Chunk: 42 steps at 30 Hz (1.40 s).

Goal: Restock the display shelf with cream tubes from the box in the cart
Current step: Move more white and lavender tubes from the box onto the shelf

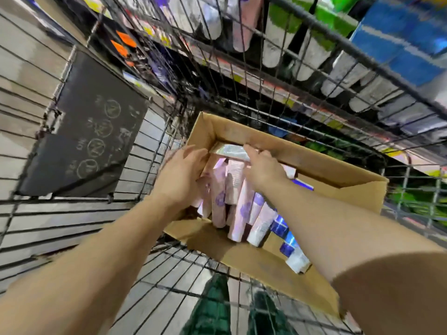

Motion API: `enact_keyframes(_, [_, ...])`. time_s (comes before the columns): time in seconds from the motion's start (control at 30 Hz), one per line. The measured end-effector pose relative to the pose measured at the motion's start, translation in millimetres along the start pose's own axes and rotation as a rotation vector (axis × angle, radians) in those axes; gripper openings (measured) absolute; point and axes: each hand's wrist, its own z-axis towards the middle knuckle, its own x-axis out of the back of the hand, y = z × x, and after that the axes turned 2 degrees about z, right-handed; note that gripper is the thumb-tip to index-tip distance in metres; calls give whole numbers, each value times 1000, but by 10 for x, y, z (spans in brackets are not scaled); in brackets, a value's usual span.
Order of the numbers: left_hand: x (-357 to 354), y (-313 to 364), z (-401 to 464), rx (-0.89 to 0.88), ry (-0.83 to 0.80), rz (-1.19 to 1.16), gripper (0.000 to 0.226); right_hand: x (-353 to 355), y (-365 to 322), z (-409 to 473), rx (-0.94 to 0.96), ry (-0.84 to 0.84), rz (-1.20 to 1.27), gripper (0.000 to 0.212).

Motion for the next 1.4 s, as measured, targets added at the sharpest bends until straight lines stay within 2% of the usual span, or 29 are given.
enact_keyframes(0.23, [-1, -12, 6, -15, 92, -9, 52, -29, 37, 39, -22, 73, 9, 34])
enact_keyframes(0.33, [15, 41, -28, -22, 122, 9, 46, -29, 127, 15, -47, 62, -7, 32])
enact_keyframes(0.4, [5, 85, -41, -63, 171, 17, 39, -40, 213, -24, -87, -7, 108, 34])
enact_keyframes(0.47, [-7, 153, -53, -72, 169, -48, 34, -30, 304, -115, -136, -131, 372, 31])
enact_keyframes(0.53, [-52, 261, -50, 12, 51, -175, 35, 41, 375, -299, -224, -276, 724, 20])
enact_keyframes(0.6, [-76, 420, -48, 151, -125, -378, 43, 143, 435, -507, -258, -409, 1014, 18])
enact_keyframes(0.7, [-101, 665, -7, 199, -404, -773, 38, 350, 482, -769, -197, -552, 1206, 19])
enact_keyframes(0.73, [-108, 743, -5, 198, -474, -855, 43, 426, 490, -840, -188, -580, 1229, 19])
enact_keyframes(0.8, [-133, 876, 4, 220, -544, -948, 56, 564, 545, -959, -175, -594, 1237, 20])
enact_keyframes(0.9, [-152, 1068, -22, 198, -545, -1024, 29, 707, 683, -1098, -188, -539, 1163, 19])
enact_keyframes(1.03, [-207, 1105, -89, 186, -506, -994, 12, 561, 926, -1259, -403, -272, 918, 12])
enact_keyframes(1.07, [-239, 1067, -104, 194, -493, -973, 11, 450, 980, -1308, -453, -267, 838, 7])
enact_keyframes(1.1, [-270, 1023, -118, 207, -482, -944, 12, 306, 1018, -1358, -476, -303, 719, 12])
enact_keyframes(1.17, [-311, 960, -160, 228, -483, -914, 13, 11, 1032, -1455, -455, -443, 423, 34])
enact_keyframes(1.23, [-350, 918, -202, 242, -496, -902, 10, -220, 972, -1554, -407, -474, 263, 52])
enact_keyframes(1.33, [-394, 860, -262, 256, -491, -891, 10, -474, 953, -1625, -468, -331, 415, 64])
enact_keyframes(1.4, [-435, 813, -288, 259, -489, -896, 13, -580, 959, -1653, -525, -172, 488, 57])
